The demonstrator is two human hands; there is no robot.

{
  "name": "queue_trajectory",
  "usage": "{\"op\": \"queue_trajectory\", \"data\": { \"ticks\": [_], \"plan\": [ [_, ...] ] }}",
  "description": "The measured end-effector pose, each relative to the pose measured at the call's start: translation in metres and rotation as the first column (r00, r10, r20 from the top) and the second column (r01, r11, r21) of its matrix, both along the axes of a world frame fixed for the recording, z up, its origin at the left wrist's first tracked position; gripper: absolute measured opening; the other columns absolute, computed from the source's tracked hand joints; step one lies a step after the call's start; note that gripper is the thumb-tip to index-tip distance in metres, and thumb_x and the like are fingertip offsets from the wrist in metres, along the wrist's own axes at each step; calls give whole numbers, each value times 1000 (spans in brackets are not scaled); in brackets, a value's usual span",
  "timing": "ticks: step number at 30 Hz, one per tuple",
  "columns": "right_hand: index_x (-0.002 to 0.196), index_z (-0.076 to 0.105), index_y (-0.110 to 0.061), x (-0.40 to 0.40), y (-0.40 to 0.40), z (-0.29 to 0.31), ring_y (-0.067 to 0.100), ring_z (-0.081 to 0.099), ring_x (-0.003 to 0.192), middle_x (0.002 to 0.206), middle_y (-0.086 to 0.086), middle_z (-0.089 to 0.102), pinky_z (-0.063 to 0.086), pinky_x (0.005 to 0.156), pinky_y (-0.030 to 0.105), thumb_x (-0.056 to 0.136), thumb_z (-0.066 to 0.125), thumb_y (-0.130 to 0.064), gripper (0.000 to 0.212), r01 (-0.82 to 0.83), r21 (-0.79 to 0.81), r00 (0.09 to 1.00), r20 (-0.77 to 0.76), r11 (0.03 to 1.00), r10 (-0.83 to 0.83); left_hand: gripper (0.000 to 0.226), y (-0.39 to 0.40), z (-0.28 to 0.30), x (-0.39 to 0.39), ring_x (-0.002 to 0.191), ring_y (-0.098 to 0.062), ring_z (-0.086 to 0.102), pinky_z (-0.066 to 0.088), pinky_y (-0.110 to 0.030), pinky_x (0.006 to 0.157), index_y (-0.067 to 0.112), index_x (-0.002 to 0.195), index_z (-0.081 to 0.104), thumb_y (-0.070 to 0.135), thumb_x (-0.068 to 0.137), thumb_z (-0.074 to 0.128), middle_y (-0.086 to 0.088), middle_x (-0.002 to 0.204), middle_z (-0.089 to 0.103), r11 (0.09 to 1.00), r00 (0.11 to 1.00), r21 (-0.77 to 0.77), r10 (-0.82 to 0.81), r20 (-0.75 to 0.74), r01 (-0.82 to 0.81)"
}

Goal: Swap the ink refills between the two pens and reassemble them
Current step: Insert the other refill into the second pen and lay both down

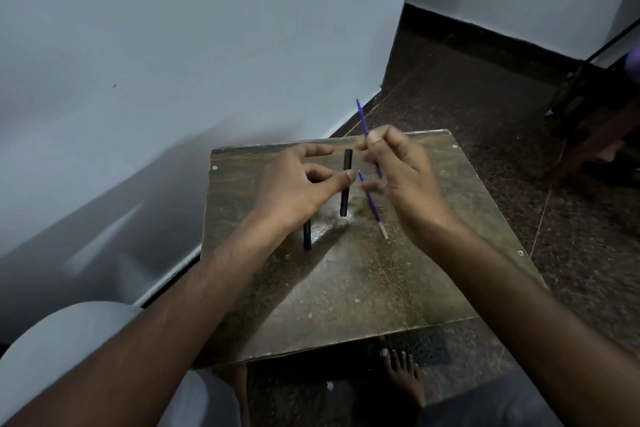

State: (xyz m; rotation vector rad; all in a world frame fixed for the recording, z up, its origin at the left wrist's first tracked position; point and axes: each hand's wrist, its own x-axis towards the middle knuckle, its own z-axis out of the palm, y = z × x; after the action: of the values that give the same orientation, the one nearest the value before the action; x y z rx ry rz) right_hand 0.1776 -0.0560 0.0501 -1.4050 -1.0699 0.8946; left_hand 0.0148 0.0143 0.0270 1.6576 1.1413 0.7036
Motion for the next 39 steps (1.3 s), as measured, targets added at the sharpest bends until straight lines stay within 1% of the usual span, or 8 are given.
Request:
{"op": "queue_trajectory", "data": {
  "ticks": [2, 5, 8, 15, 22, 29, 34, 39],
  "plan": [
    [100, 76, -25, 22, 6, -2, 4, 65, 87, 105, 0, 75, 50, 80, 13, 110, 60, -34, 20, 250, 67, 879, 403, 966, -256, 40, 3, 0, -3, 89, 16, 73, 53, -23, 89, 35, 119, 73, 50, 85, 89, 22, 87, 83, 999, 999, -11, 33, 10, -33],
    [97, 83, -25, 55, 10, -2, -2, 61, 70, 82, -9, 75, 44, 65, 6, 103, 72, -34, 15, 404, 81, 743, 551, 911, -379, 28, 3, 1, -4, 85, 13, 75, 62, -34, 94, 33, 108, 80, 47, 85, 89, 22, 90, 83, 997, 998, -52, 62, 34, -60],
    [95, 84, -24, 77, 6, 0, -5, 63, 67, 72, -18, 69, 51, 75, 14, 99, 77, -32, 11, 441, 33, 681, 639, 897, -359, 25, 3, 1, -3, 82, 10, 76, 64, -33, 92, 32, 105, 81, 45, 86, 90, 22, 89, 83, 997, 998, -55, 59, 36, -57],
    [92, 83, -17, 102, -5, -9, 32, 76, 87, 88, 13, 77, 65, 83, 44, 94, 83, -27, 11, 460, -137, 489, 864, 877, -121, 24, 4, -2, -3, 87, 4, 78, 64, -39, 94, 32, 104, 82, 48, 86, 88, 18, 90, 84, 998, 999, -49, 50, 17, -49],
    [78, 81, -18, 108, -4, -15, 34, 75, 83, 85, 13, 75, 65, 81, 47, 91, 83, -20, 13, 483, -278, 514, 858, 830, -12, 26, 4, -6, -1, 85, 6, 77, 61, -26, 81, 33, 104, 82, 49, 85, 88, 18, 91, 84, 999, 1000, -45, 23, 11, -23],
    [90, 83, -15, 102, -4, -10, 36, 76, 86, 87, 15, 76, 65, 81, 45, 97, 76, -27, 15, 437, -218, 485, 874, 873, -25, 24, 5, -7, -2, 85, 6, 77, 59, -22, 78, 33, 105, 81, 48, 86, 88, 16, 92, 84, 999, 1000, -37, 14, 11, -14],
    [73, 78, -18, 60, 3, -19, 1, 64, 59, 62, -12, 68, 39, 54, 8, 89, 87, -36, 25, 192, -265, 556, 822, 945, 118, 22, 6, -8, -1, 85, 8, 76, 56, -16, 73, 35, 103, 80, 49, 87, 87, 17, 92, 83, 1000, 1000, -17, 17, 5, -17],
    [59, 72, -20, 39, 9, -30, 0, 65, 56, 58, -6, 72, 46, 54, 20, 85, 90, -39, 36, 177, -416, 591, 770, 892, 241, 21, 6, -9, 2, 80, 16, 72, 47, 1, 61, 31, 102, 81, 45, 87, 88, 18, 85, 82, 999, 1000, 42, 20, -17, -20]
  ]
}}
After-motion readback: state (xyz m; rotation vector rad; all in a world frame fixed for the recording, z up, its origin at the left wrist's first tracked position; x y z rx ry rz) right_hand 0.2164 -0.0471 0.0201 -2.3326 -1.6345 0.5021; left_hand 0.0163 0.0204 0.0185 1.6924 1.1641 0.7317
